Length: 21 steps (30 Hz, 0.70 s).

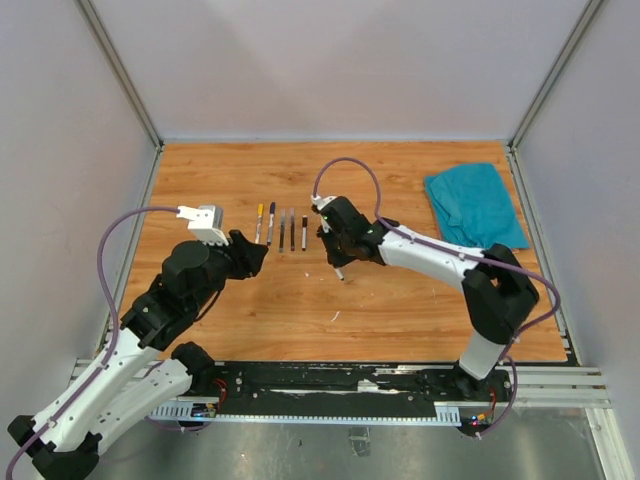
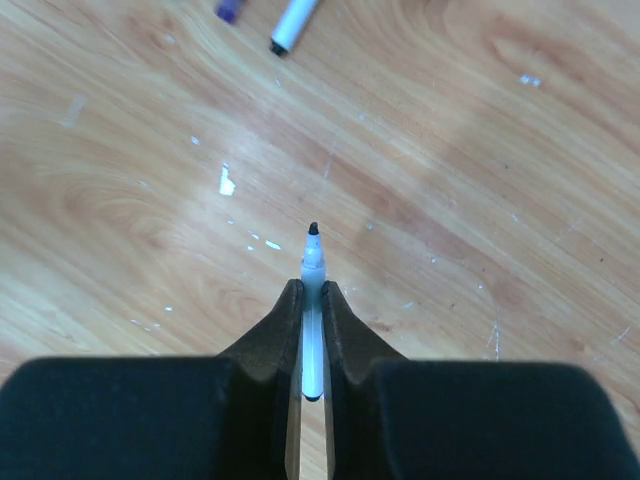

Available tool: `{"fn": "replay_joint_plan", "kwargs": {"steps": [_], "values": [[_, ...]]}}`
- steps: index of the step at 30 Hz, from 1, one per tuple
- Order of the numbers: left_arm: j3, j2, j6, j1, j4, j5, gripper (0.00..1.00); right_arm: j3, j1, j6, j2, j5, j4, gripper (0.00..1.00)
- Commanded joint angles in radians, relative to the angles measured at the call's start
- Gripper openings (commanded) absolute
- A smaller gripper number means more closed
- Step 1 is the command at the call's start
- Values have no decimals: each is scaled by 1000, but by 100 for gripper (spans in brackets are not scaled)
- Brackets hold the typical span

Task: Insert the pens into the pen caps
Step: Pick up the pen from the center of the board.

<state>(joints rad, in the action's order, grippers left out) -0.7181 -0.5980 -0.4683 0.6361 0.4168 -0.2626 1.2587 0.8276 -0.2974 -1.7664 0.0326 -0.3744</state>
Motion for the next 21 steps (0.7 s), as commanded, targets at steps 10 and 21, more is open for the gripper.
{"fn": "replay_joint_plan", "kwargs": {"steps": [10,21], "values": [[126,-122,-119,197,-399,87,54,-441,-96,-288,414,-216,608,1],[172,-232,-125,263,-605,108,56,-638,-125,-623,535,-323,983,1]]}}
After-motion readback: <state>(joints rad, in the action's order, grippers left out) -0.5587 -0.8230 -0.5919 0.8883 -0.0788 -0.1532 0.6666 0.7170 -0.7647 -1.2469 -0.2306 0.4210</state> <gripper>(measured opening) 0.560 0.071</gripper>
